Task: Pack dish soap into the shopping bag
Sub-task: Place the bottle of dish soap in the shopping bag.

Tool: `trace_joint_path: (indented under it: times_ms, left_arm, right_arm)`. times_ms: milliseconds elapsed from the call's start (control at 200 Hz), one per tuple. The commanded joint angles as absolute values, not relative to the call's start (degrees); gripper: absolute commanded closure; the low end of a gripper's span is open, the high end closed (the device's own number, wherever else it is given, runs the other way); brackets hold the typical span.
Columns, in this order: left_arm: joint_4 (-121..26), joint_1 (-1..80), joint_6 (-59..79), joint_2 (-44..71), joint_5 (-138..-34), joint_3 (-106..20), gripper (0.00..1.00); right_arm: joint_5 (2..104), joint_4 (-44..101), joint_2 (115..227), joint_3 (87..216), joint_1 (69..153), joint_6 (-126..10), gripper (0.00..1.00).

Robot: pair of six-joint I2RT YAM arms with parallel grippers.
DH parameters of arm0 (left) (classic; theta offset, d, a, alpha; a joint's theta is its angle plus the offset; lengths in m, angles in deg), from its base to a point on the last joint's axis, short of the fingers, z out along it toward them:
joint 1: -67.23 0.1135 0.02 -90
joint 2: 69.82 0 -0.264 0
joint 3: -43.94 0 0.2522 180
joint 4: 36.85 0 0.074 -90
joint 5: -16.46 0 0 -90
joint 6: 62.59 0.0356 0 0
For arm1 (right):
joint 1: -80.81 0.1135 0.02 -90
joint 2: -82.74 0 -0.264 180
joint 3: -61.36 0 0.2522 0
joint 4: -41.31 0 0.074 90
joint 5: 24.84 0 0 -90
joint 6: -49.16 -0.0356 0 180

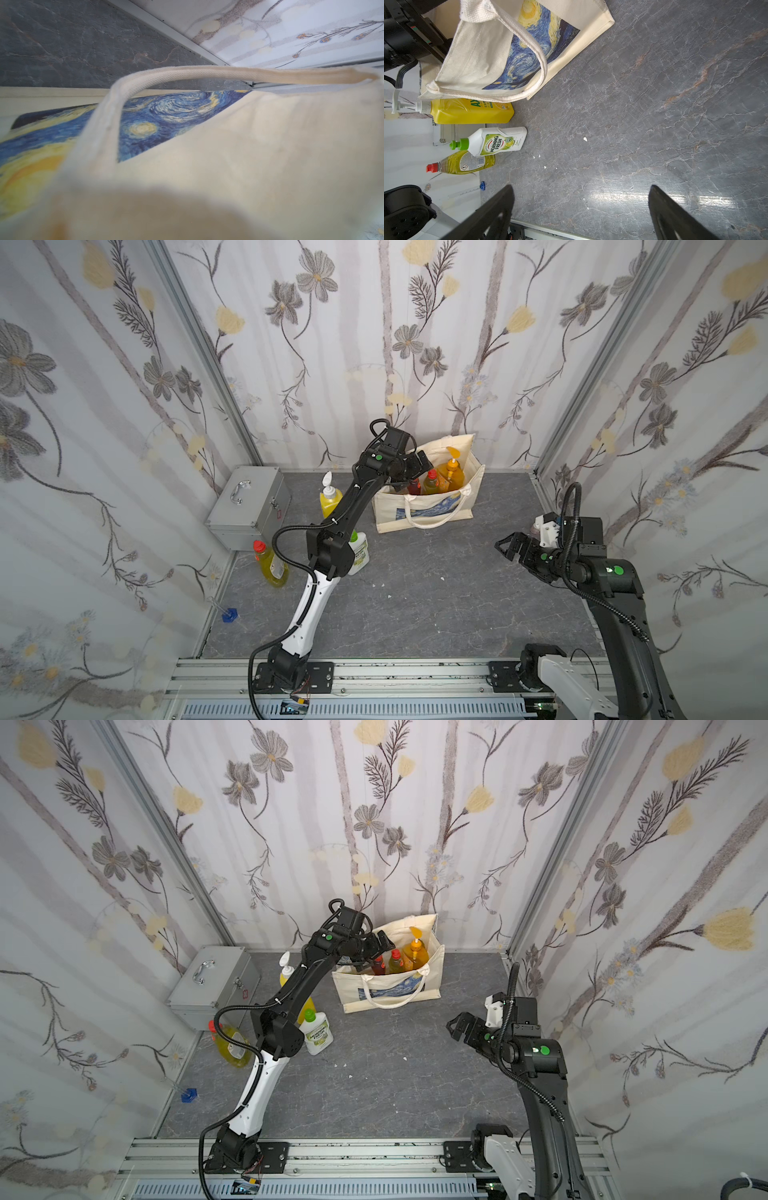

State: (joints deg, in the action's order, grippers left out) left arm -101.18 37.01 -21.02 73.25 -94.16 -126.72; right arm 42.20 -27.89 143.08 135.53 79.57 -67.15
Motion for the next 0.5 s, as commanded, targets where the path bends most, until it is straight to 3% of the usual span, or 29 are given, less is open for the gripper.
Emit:
trace_joint_path:
  times_ms: [0,285,495]
  left_arm:
    - [-102.5,37.0,-21.0,70.7,-92.5,-127.0,0.00]
    - [-119.1,38.9,-18.2,63.5,-80.7,-126.8,0.00]
    - [-126.5,40.8,-14.3,59.7,-78.8,-124.0,0.00]
  right_arm:
    - [40.7,-25.7,143.2,135.1,79.6,-67.8,0.00]
    - [40.8,-21.2,144.0,136.0,79.6,-71.2,0.00]
    - [40.2,-17.9,146.3,137.7,79.8,-73.1,0.00]
